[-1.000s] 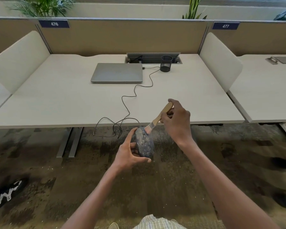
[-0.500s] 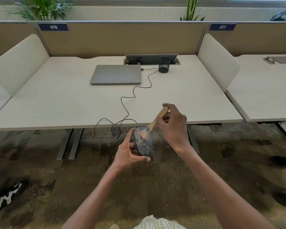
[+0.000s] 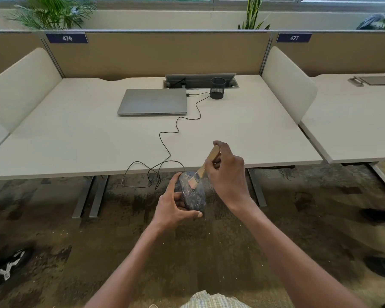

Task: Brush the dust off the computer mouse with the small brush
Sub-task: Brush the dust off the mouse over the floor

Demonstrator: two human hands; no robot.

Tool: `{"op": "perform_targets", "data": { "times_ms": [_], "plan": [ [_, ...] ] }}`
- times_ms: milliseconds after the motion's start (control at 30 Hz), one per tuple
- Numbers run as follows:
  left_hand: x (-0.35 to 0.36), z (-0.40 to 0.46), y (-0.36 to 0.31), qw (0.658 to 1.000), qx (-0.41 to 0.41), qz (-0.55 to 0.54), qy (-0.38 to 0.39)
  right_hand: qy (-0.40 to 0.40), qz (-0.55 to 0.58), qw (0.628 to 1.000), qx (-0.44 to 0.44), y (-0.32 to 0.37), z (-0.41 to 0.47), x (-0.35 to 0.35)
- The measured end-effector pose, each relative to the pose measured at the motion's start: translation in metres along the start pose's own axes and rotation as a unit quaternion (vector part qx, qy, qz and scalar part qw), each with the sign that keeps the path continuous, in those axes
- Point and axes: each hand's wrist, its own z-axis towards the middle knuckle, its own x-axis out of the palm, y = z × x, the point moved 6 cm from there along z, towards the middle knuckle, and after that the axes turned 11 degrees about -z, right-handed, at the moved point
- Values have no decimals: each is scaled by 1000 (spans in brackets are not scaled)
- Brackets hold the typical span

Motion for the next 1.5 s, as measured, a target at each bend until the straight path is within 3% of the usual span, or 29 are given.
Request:
{"op": "perform_targets", "data": {
  "times_ms": [433,700,867,1233,1500],
  "plan": [
    [-9,4,4,1000,-5,-17,4,-23,-20,999,27,-18,7,-7],
    [-9,7,4,1000,-10,-23,3,-13,37,998,52,-27,9,-3],
    [-10,7,7,999,-13,-31,16,-34,2,999,-18,-25,13,-8],
    [-23,9,2,1000,-7,-19,-21,108,59,992,-39,-28,5,-4],
    [-19,10,-4,1000,2,-13,-15,40,81,994,-70,-11,8,-14]
  ]
}}
